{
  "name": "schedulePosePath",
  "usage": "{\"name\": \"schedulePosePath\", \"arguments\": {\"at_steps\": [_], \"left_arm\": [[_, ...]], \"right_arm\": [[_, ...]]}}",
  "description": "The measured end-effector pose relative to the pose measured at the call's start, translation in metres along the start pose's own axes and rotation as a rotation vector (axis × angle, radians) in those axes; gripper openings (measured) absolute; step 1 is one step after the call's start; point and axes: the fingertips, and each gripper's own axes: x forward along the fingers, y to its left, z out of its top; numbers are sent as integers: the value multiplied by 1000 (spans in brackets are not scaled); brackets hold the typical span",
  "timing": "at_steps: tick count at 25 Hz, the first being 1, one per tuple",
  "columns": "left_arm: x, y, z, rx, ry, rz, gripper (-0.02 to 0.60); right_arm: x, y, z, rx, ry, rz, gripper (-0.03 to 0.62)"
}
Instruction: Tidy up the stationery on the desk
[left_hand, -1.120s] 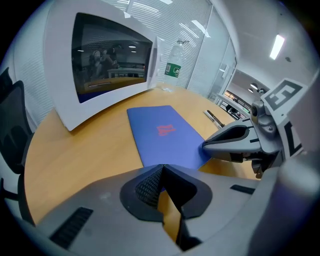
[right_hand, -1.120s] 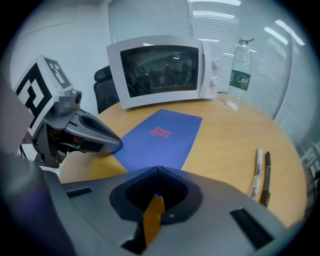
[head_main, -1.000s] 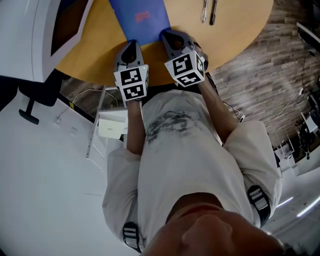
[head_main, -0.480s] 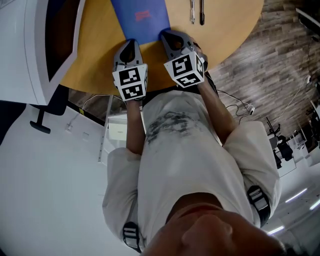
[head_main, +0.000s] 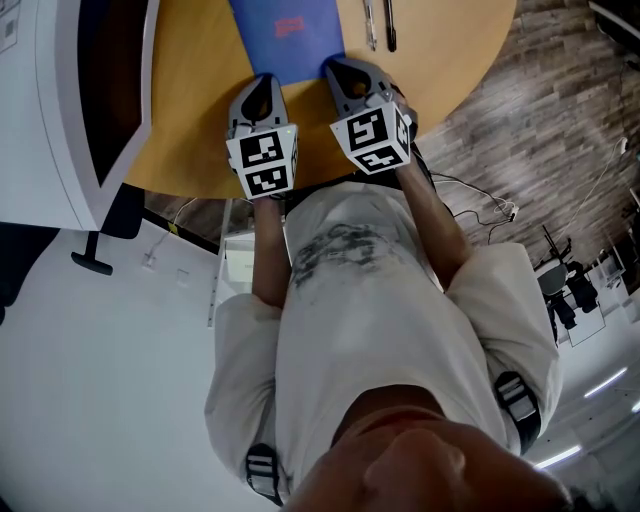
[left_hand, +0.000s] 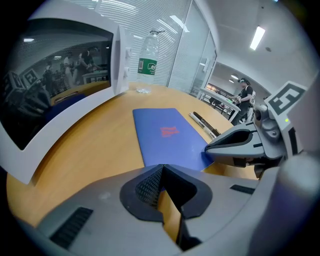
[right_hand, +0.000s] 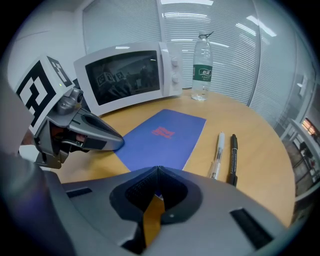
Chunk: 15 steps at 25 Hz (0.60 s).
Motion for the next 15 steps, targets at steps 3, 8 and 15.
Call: {"name": "schedulePosePath", "arguments": {"at_steps": [3, 8, 15], "left_arm": [[6, -7, 7, 8, -3, -9, 9], [9, -13, 12, 13, -7, -16, 9], [11, -18, 11, 15, -4, -28, 9]], "right_arm": [[-2, -10, -2, 12, -3, -14, 63], [-6, -18, -3, 23, -5, -28, 63], [-8, -22, -5, 36, 2, -42, 63]]}}
